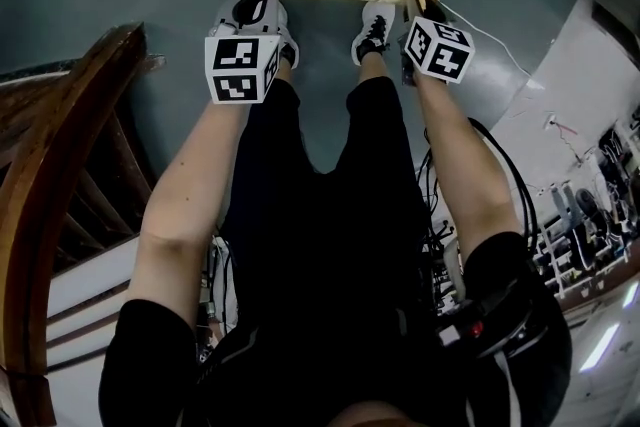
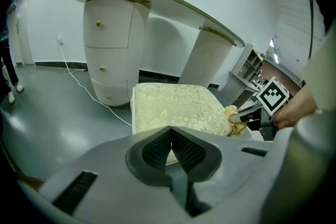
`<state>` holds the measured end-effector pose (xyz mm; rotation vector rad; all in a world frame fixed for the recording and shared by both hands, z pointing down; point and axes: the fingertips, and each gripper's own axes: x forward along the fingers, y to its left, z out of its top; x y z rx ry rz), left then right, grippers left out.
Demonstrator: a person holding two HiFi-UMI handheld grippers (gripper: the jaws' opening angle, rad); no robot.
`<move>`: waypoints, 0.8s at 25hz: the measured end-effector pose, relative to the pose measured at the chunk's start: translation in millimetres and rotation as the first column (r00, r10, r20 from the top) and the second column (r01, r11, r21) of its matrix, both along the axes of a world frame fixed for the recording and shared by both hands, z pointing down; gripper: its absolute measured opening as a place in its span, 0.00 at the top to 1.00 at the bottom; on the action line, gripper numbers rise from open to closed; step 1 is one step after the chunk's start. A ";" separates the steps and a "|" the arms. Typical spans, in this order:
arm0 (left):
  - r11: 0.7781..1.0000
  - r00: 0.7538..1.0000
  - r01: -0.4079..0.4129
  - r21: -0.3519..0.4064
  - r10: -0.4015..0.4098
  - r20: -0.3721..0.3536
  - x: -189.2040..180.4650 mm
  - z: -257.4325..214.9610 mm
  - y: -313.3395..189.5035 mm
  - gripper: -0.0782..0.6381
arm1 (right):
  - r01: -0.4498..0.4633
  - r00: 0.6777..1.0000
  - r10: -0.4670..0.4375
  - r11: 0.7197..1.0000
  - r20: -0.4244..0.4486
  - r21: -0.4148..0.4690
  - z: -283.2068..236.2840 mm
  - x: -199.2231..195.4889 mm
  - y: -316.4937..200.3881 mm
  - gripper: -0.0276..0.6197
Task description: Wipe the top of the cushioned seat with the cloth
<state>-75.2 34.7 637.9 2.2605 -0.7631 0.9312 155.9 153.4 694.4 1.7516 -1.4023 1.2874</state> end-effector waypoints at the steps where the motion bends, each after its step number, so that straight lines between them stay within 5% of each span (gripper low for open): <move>1: 1.000 1.000 0.001 -0.001 -0.001 -0.001 -3.6 0.8 -0.5 0.88 | -0.007 1.000 0.007 1.000 -0.004 0.003 -0.5 -3.0 -2.1 0.86; 20: 0.993 0.992 0.120 0.013 -0.120 -0.035 -79.6 -5.9 -16.5 0.88 | 0.143 0.974 -0.163 0.981 0.157 0.132 -3.3 -159.4 -87.0 0.86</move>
